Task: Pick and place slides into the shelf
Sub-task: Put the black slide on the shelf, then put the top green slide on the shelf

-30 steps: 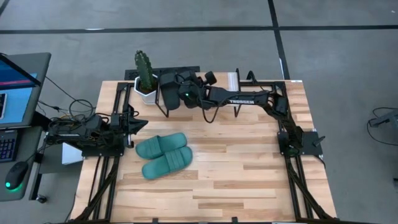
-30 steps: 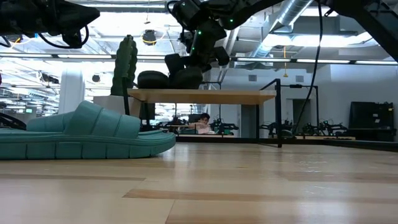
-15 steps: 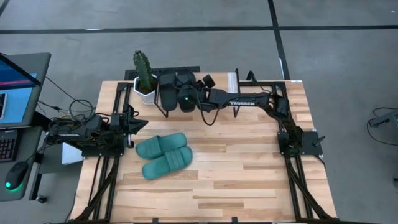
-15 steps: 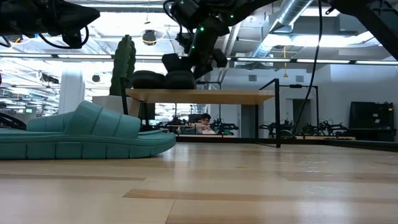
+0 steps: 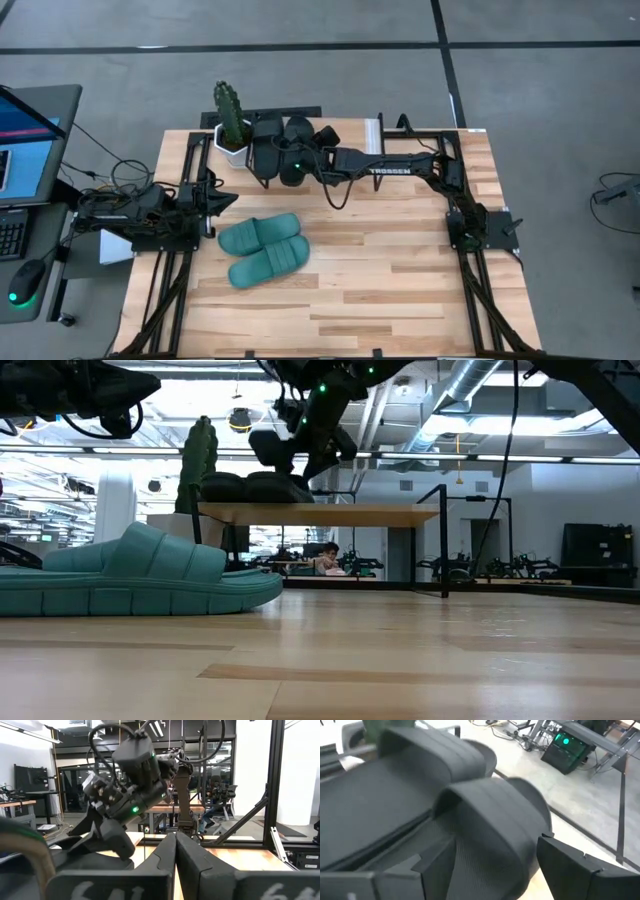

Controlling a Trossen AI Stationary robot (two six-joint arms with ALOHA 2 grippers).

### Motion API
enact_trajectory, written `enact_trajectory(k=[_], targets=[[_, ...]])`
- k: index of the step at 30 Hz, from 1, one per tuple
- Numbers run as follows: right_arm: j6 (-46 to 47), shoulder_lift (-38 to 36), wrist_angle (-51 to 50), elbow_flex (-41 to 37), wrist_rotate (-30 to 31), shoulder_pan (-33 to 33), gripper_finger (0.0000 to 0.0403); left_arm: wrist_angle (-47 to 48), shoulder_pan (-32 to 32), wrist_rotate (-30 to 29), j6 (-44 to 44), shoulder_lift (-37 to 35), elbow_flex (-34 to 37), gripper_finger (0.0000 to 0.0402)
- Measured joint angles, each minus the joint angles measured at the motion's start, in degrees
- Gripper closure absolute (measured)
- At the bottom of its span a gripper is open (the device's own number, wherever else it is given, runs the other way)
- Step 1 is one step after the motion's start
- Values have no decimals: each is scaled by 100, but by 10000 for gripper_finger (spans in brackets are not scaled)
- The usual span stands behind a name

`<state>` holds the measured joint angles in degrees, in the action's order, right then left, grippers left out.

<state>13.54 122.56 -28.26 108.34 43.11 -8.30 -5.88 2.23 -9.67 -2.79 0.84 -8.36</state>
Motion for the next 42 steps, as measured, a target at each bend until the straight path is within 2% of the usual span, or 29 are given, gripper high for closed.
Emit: enact_trajectory(k=[12,20,24,29,33,38,42], targets=[[-354,0,-447,387,109,162,140,53,1,2,0,0,0,401],[-361,-212,-1217,576,724,342,140,256,1,2,0,0,0,401],[-397,-708,-1268,254,1232,583,145,276,0,16,11,0,0,401],[-463,-1844,-778,-1007,1261,826,164,334,1,126,11,2,0,401],[-810,-3184,934,-2819,1061,997,188,110,0,289,-155,2,5,401],[-1280,-4710,3835,-5317,-580,1191,219,-1091,0,452,-209,2,448,401],[-1162,-5306,5461,-6759,-1685,1457,236,-2034,1,171,-11,3,773,402]])
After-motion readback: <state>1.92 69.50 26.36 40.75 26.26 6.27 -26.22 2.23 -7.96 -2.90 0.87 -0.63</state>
